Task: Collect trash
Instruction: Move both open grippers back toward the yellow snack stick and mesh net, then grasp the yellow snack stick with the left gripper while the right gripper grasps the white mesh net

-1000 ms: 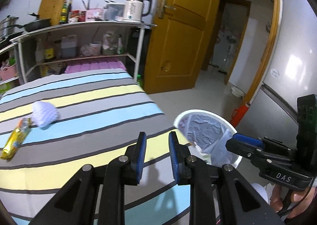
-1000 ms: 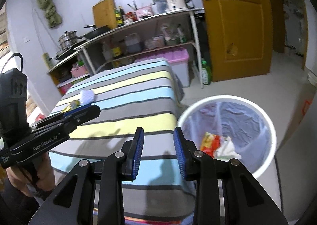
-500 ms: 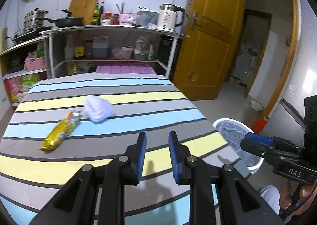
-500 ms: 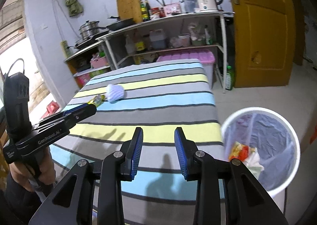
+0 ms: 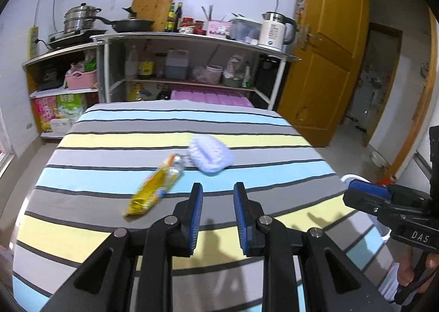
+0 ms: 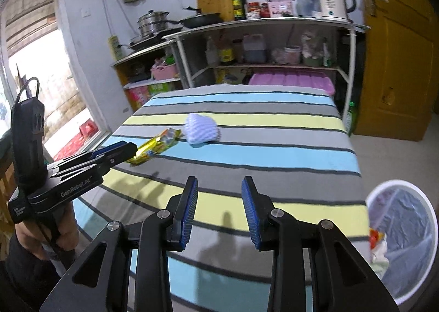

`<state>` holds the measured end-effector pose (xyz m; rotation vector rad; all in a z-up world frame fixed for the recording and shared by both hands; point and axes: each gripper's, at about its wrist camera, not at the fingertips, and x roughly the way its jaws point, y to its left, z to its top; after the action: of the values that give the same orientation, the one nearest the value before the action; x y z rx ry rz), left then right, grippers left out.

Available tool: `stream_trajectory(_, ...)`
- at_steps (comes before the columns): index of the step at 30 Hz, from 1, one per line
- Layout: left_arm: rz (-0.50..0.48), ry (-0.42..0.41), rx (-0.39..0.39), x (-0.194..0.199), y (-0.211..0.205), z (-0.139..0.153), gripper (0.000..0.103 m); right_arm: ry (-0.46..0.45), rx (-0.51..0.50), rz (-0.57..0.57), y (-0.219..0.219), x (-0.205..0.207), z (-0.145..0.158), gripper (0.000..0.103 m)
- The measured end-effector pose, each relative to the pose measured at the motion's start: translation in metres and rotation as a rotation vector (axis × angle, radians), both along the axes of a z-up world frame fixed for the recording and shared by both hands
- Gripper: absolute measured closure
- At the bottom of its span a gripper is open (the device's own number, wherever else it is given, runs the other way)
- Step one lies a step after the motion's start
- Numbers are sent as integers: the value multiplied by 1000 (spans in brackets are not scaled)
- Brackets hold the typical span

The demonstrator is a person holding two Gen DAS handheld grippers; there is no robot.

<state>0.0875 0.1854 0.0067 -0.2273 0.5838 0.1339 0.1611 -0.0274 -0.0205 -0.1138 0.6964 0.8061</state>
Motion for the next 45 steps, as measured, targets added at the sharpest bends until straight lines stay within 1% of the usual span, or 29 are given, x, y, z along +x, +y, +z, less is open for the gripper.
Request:
stream_trajectory(2, 15, 9, 1, 1, 11, -4, 77, 2, -5, 16, 8, 2, -2, 69)
stream_trajectory(5, 37, 22, 9, 4, 24, -11, 67, 1, -18, 37, 24, 7, -5, 69)
stream_trajectory(6, 45, 27, 11, 6, 29, -13, 62, 3, -23, 44, 30, 9, -6, 69)
stream_trajectory(7, 53, 32, 13, 7, 33, -15, 61, 5, -29, 51, 37, 12, -7, 68)
stream_trajectory(11, 67, 63, 25, 17, 45, -22, 60, 7, -45, 71, 54, 23, -10, 68)
stream_trajectory(15, 66, 115, 33, 31, 52, -31, 59, 6, -56, 89, 69, 32, -12, 68)
stream_trajectory(16, 63, 130, 34, 34, 52, -33, 59, 6, -58, 93, 73, 35, -12, 66)
stream_trajectory(17, 65, 149, 37, 37, 52, -37, 59, 7, -61, 96, 77, 37, -13, 60)
stream_trajectory(19, 62, 171, 32, 40, 52, -41, 59, 7, -65, 103, 84, 42, -14, 54)
stream_trajectory(23, 70, 197, 16, 45, 54, -46, 60, 0, -85, 106, 101, 55, -16, 54)
stream_trajectory(24, 74, 205, 8, 46, 56, -47, 60, 2, -89, 107, 106, 59, -18, 54)
stream_trajectory(26, 83, 220, -6, 47, 59, -50, 65, 8, -103, 99, 114, 67, -23, 54)
stream_trajectory(27, 83, 224, -15, 47, 60, -51, 71, 14, -109, 96, 118, 70, -25, 54)
stream_trajectory(29, 86, 220, -24, 46, 62, -51, 74, 28, -117, 95, 126, 79, -31, 54)
stream_trajectory(33, 84, 203, -34, 43, 63, -49, 82, 47, -146, 92, 139, 93, -42, 54)
stream_trajectory(35, 85, 196, -41, 41, 64, -48, 83, 49, -163, 92, 144, 98, -47, 54)
stream_trajectory(36, 86, 193, -44, 41, 65, -48, 84, 50, -180, 87, 146, 100, -51, 56)
stream_trajectory(37, 87, 191, -48, 41, 65, -48, 84, 59, -186, 88, 147, 102, -54, 65)
stream_trajectory(39, 87, 189, -53, 41, 65, -48, 84, 66, -185, 86, 146, 101, -57, 72)
stream_trajectory(41, 87, 187, -54, 41, 65, -48, 84, 58, -184, 85, 144, 99, -55, 84)
stream_trajectory(43, 89, 183, -50, 40, 64, -47, 85, 51, -175, 82, 139, 95, -50, 89)
stream_trajectory(45, 92, 180, -50, 39, 63, -46, 86, 42, -165, 76, 133, 91, -46, 90)
